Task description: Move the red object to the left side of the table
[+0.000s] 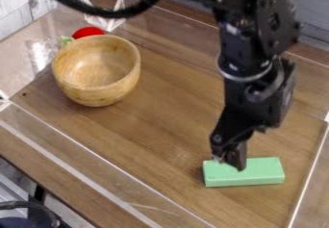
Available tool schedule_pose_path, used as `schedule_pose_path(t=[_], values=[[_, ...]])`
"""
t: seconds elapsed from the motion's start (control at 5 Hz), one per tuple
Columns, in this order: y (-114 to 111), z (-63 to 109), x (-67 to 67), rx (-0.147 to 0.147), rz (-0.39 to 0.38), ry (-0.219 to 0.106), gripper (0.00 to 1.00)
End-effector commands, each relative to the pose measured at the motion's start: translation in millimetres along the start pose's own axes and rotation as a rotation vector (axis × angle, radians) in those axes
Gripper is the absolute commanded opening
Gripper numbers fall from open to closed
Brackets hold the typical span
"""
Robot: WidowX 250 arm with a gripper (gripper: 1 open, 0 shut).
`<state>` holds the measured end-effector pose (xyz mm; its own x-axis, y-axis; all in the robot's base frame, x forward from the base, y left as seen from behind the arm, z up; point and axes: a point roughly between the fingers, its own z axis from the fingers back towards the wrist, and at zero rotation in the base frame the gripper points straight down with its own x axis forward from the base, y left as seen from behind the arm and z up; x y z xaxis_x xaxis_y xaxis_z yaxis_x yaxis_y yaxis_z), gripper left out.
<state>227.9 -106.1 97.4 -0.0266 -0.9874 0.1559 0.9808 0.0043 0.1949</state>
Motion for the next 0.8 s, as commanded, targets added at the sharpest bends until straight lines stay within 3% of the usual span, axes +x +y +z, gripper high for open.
schedule_pose_path(t=[0.0,0.6], values=[[5.4,-4.6,-1.4,0.023,0.008,-0.02,1.0],[1.7,-34.1,-3.7,0.003,-0.09,-0.071,1.0]])
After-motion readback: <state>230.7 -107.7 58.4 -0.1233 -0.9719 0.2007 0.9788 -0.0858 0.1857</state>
